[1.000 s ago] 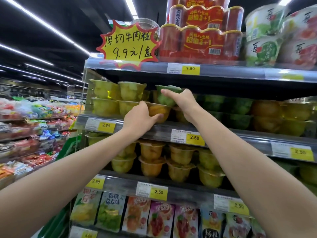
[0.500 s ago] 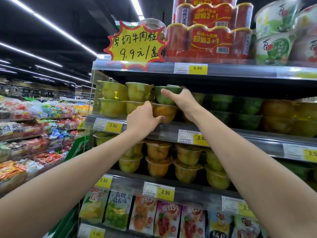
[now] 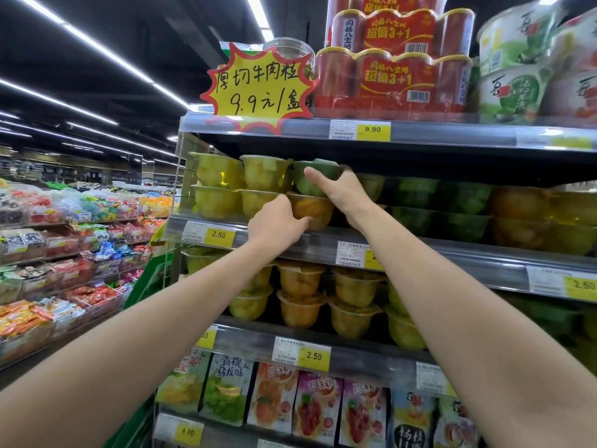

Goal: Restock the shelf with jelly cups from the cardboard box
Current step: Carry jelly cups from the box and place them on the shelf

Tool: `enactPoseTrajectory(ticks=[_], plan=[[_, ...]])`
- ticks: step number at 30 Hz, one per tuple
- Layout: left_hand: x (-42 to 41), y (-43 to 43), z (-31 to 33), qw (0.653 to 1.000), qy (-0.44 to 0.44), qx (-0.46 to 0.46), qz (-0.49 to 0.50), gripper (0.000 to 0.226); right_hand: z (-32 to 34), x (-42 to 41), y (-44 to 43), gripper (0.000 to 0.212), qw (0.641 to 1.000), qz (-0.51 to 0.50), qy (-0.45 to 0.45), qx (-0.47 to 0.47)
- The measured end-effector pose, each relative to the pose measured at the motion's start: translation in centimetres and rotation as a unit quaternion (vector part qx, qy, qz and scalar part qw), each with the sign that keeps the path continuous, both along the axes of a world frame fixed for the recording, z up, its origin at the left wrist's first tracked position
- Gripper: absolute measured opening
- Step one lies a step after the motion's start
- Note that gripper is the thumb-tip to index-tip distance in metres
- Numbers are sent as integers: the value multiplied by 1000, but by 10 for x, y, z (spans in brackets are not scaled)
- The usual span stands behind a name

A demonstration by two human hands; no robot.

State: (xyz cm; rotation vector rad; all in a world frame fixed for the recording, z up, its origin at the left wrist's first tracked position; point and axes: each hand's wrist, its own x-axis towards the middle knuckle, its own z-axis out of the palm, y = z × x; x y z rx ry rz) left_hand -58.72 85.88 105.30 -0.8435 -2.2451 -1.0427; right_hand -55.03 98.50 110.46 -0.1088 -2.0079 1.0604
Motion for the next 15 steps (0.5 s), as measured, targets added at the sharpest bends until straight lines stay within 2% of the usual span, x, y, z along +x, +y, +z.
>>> enactPoseTrajectory(ticks=[8, 15], plan=[[10, -7, -9, 998, 11, 36, -43, 50, -9, 10, -2, 85, 999, -26, -16, 35], [20, -10, -19, 998, 22, 43, -47, 55, -22, 39, -14, 85, 990, -87, -33, 109]])
